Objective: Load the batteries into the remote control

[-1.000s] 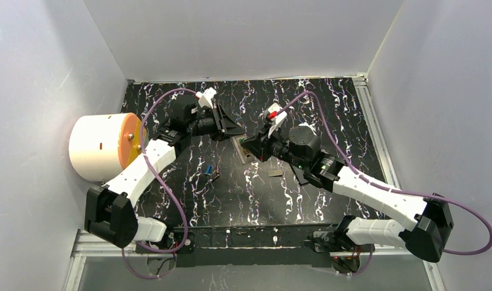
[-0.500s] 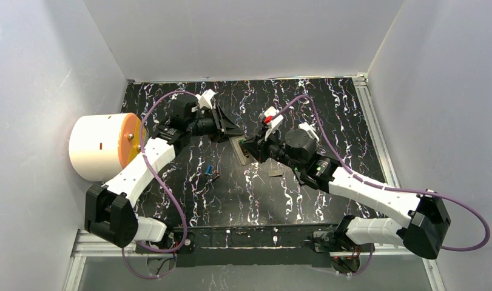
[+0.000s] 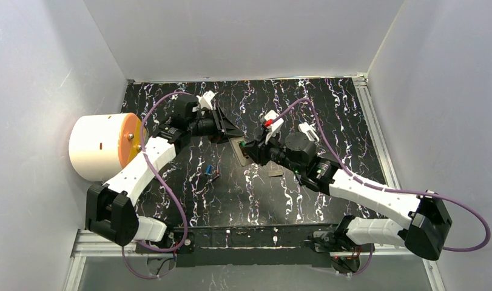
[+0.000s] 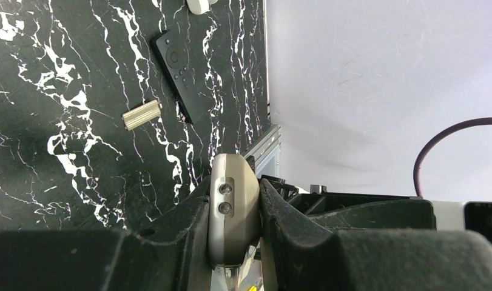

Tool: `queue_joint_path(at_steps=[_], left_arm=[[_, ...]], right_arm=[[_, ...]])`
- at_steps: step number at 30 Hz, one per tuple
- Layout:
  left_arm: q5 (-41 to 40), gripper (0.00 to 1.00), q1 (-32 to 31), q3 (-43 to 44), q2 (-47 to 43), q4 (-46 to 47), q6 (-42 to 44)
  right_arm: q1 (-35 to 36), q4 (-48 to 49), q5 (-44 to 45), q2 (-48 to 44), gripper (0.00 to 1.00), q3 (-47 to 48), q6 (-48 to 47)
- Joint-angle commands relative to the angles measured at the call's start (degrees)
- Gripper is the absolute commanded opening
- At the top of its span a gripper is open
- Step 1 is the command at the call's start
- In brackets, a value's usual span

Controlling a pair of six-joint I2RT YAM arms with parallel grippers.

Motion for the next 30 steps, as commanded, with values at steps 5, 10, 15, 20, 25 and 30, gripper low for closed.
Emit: queue_joint_path(at_steps=[5, 10, 15, 20, 25, 30], left_arm=[[2.6, 0.00, 0.1, 3.1, -0.3, -0.3, 0.0], [2.4, 0.00, 0.1, 3.3, 0.1, -0.6, 0.4], [2.2, 0.00, 0.2, 3.4, 0.3, -0.8, 0.8], [2.0, 0.00, 0.2, 3.6, 0.5, -1.0, 1.5], [1.1, 0.00, 0.2, 4.0, 0.5, -0.9, 3.0], [0.7, 0.00, 0.2, 3.7, 0.3, 2.3, 2.4]], right_arm=[[-0.1, -3.4, 1.5, -1.5, 0.36, -0.1, 0.5], [-0.1, -2.3, 1.9, -2.6, 0.46, 1.1, 2.8], [0.0, -1.8, 2.1, -3.4, 0.48, 2.4, 5.3], [-0.2, -1.6, 3.3, -4.7, 0.67, 3.3, 9.9], [-0.4, 1.3, 4.3, -6.0, 0.82, 2.4, 21.2], [-0.6, 2.8, 10.3, -7.0, 0.91, 1.5, 36.2]])
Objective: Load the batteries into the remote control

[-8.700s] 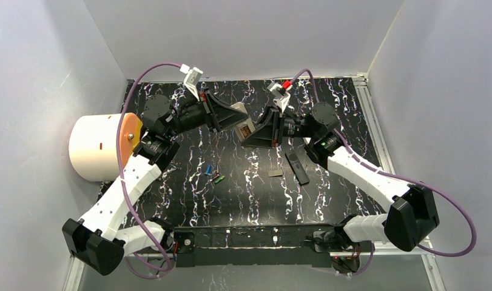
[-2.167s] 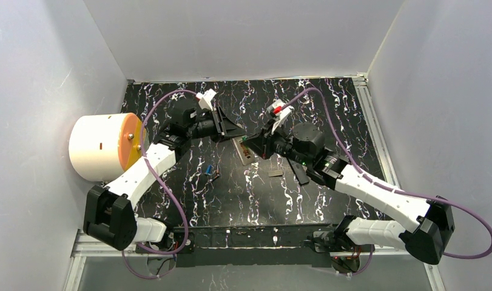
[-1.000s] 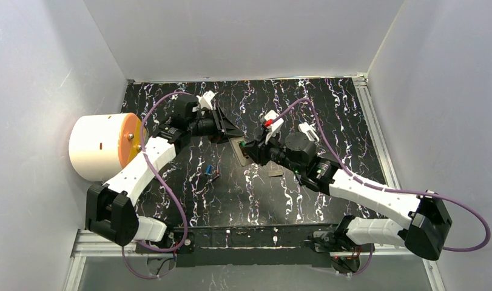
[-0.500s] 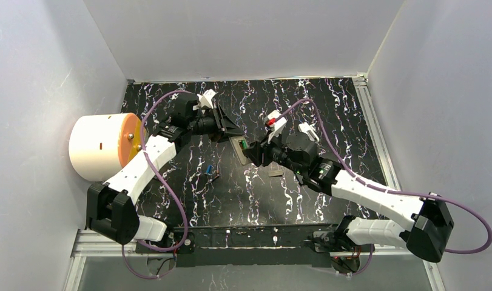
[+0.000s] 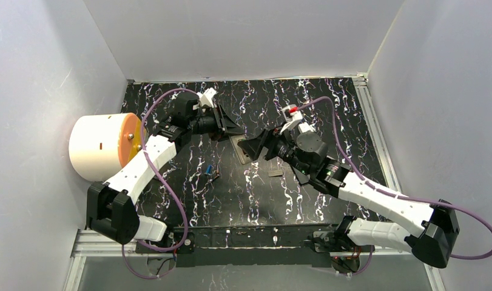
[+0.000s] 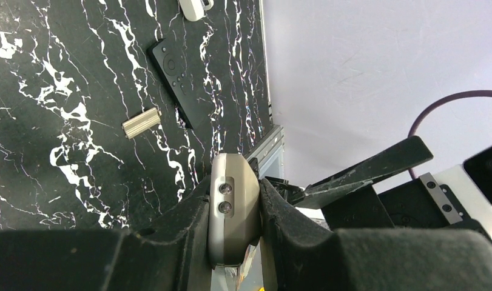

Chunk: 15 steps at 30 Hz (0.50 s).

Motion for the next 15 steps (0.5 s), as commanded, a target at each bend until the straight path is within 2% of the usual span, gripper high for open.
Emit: queue_joint_path(at_steps=[1, 5, 9, 15], left_arm=[[0.5, 0.00, 0.2, 2.2, -0.5, 2.6, 0.4], [-0.5, 0.00, 0.2, 2.3, -0.9, 3.3, -0.2], [-2.5, 0.00, 0.1, 2.0, -1.8, 4.1, -1.3], [-3.9, 0.00, 0.1, 0.5, -2.4, 8.6, -6.8]], right_arm=[[-0.3, 3.5, 7.6, -2.0, 0.93, 0.9, 17.2], [-0.3, -1.4, 14.8, -3.4, 0.99, -0.4, 30.5], [-0.3, -8.2, 18.0, -3.5, 0.99, -0.7, 40.2], [-0.3, -0.2, 11.3, 0.0, 0.99, -3.5, 52.1]])
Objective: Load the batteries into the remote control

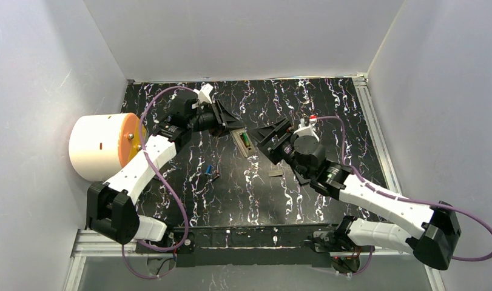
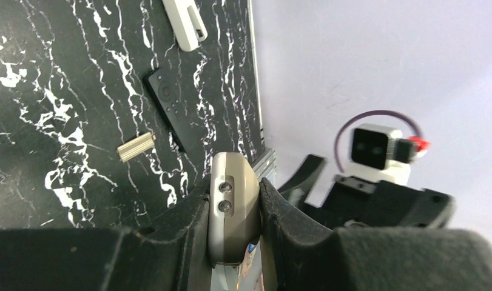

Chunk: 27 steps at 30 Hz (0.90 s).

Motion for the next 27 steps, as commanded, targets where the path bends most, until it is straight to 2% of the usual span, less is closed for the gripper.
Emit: queue_joint_path(at_steps=[1, 8, 13, 20, 25, 27], left_arm=[[-0.7, 0.00, 0.2, 0.2, -2.5, 5.8, -5.0], [0.2, 0.00, 0.2, 0.3, -2.5, 8.4, -7.1], [-0.4, 0.00, 0.1, 1.0, -2.7, 8.2, -5.4], [-3.0, 0.00, 0.3, 4.0, -3.0, 1.7, 0.3], [-3.2, 0.00, 0.3, 5.8, -2.5, -1.5, 2.9], [-2.8, 0.00, 0.3, 5.9, -2.3, -1.4, 2.3]], right_arm=[[-0.1, 5.3, -2.9, 3.1, 0.99, -0.9, 12.2], [-0.1, 10.8, -2.4, 4.5, 0.99, -2.4, 17.9], [-0.3, 7.1, -4.1, 5.7, 0.98, -2.4, 20.8], [-0.2, 0.2, 1.9, 4.4, 0.99, 0.5, 13.2], [-0.2, 1.0, 3.7, 3.2, 0.99, -0.9, 12.7], [-0.3, 4.2, 2.8, 3.4, 0.99, -2.0, 13.8]])
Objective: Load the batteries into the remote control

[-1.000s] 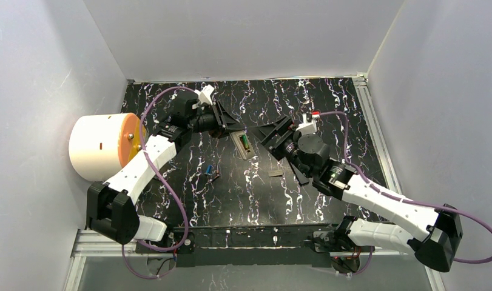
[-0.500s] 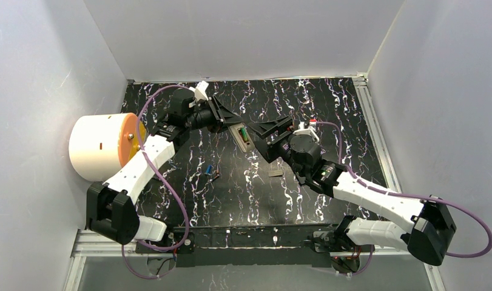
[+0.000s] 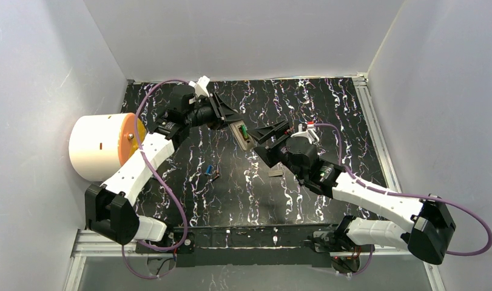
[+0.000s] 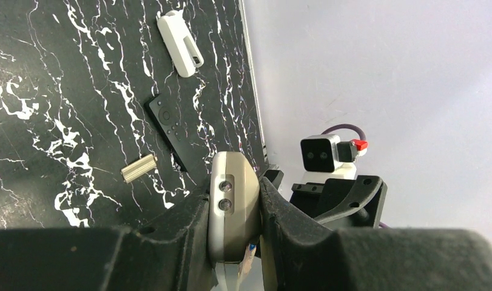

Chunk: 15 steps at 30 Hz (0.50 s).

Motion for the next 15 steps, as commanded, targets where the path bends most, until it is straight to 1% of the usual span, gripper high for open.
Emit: queue_joint_path(at_steps=[1, 3, 7, 15], left_arm=[[0.6, 0.00, -0.2, 2.3, -2.0, -1.0, 0.9], [1.7, 0.00, -0.3, 1.5, -1.8, 0.8, -1.1], [3.6, 0.00, -0.1, -0.3, -1.3, 4.6, -4.3], [4.6, 0.00, -0.1, -1.8, -1.5, 7.0, -5.5]], right_arm=[[0.1, 6.2, 0.9, -1.1, 0.99, -0.7, 1.5], [0.0, 10.6, -0.4, 0.0, 0.99, -1.4, 2.8], [-0.3, 13.2, -2.6, 2.3, 0.99, -0.1, 4.7], [-0.8, 17.6, -3.0, 4.2, 0.99, 0.4, 7.3]])
